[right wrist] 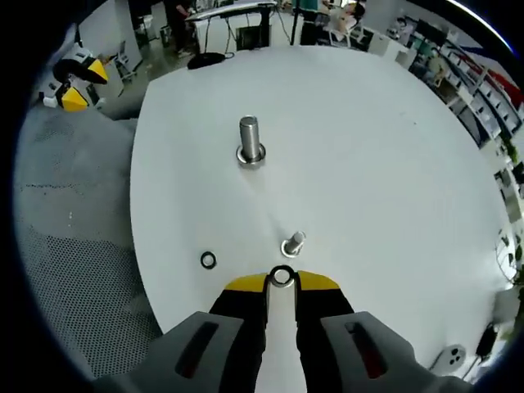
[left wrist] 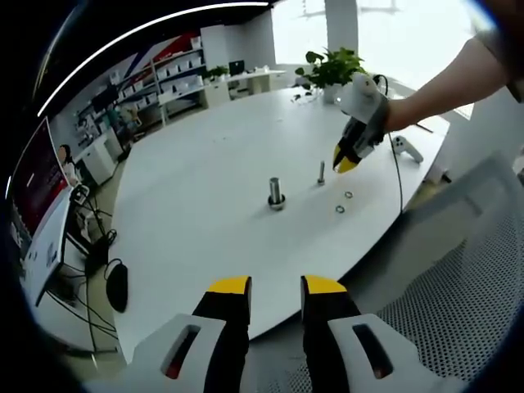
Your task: Place the washer onto the threaded stud by aligning its center hole with the stud, sliding it down to the base, and recovering from edge contact or off-axis alignment until the washer reaches the visible bottom stop.
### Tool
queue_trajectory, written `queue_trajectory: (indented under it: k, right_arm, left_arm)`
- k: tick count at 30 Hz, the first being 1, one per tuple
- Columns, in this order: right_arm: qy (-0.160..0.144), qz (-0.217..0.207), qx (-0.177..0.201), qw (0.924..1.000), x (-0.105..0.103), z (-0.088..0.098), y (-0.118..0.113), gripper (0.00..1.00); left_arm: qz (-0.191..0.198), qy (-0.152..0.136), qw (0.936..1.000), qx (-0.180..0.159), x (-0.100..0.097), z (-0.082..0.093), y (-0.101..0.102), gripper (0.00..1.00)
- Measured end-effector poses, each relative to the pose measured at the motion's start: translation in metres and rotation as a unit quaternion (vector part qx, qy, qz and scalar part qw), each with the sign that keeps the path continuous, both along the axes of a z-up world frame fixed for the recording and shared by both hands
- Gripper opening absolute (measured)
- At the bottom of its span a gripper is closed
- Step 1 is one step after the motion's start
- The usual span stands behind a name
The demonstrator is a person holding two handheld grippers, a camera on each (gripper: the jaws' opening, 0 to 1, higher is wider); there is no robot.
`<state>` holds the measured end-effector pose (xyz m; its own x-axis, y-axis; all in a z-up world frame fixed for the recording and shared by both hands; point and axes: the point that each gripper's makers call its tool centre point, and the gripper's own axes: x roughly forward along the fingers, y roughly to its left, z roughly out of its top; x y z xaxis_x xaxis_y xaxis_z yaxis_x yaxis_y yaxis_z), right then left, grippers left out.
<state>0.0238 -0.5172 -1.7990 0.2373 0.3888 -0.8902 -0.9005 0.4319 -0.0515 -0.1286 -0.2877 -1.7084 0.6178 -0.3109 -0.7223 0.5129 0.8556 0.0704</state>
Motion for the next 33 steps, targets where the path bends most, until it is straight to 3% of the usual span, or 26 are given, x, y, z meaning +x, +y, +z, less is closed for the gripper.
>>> queue_trajectory:
  k: [15, 33]
  right_arm:
    - [-0.046, 0.000, 0.033, 0.9984, 0.015, 0.022, 0.015, 0.13]
    - [-0.031, 0.013, 0.011, 0.9994, 0.020, 0.010, 0.018, 0.14]
  left_arm:
    - [-0.001, -0.001, 1.0000, -0.001, 0.000, 0.001, 0.000, 0.22]
    - [-0.006, 0.006, 1.0000, -0.001, -0.001, -0.001, -0.002, 0.21]
